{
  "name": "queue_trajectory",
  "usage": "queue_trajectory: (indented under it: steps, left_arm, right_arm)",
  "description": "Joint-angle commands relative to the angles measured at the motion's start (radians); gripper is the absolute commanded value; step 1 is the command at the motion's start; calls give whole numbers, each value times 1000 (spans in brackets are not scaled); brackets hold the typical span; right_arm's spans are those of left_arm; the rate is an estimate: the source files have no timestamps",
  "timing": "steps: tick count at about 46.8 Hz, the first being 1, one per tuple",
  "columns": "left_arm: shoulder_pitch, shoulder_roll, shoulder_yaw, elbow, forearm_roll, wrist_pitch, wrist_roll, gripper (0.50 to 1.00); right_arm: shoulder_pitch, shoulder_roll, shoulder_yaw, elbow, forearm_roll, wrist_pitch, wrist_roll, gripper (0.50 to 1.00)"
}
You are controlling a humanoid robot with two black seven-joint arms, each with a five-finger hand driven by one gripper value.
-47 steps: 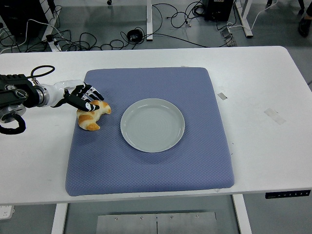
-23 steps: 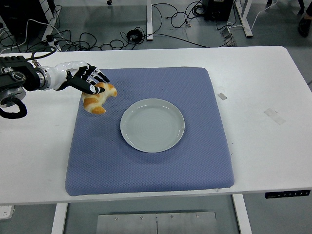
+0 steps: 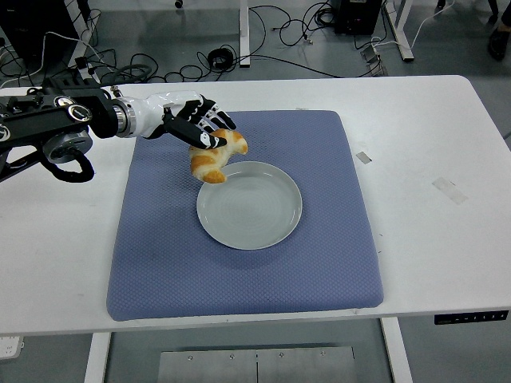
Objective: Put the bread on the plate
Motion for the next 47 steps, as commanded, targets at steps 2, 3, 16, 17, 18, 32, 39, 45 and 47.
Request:
queue_trajectory:
  steps: [2,3,16,17,18,32,39,45,47]
  left_arm:
    - [3,-24,0,0,-1,1,0,630]
    - [4,-29,2,0,1,1,0,630]
    - [22,-56,10,0,1,-1,-1,633]
    - [23,-58,10,0,1,1,-1,633]
    - [24,-58,10,0,1,-1,-1,633]
    - [67,-79,8,1,1,4,-1,639]
    - [76,-90,8,3,1,9,-1,646]
    - [78,-92,8,5,1,10,-1,657]
    - [79,-92,8,6,1,13,-1,658]
  right_arm:
    - [0,0,0,0,0,0,0,1000]
    - [0,0,0,0,0,0,0,1000]
    - [0,0,0,0,0,0,0,1000]
    - [0,0,0,0,0,0,0,1000]
    - [0,0,0,0,0,0,0,1000]
    - [0,0,0,0,0,0,0,1000]
    - [0,0,0,0,0,0,0,1000]
    - [0,0,0,0,0,0,0,1000]
    - [0,0,0,0,0,0,0,1000]
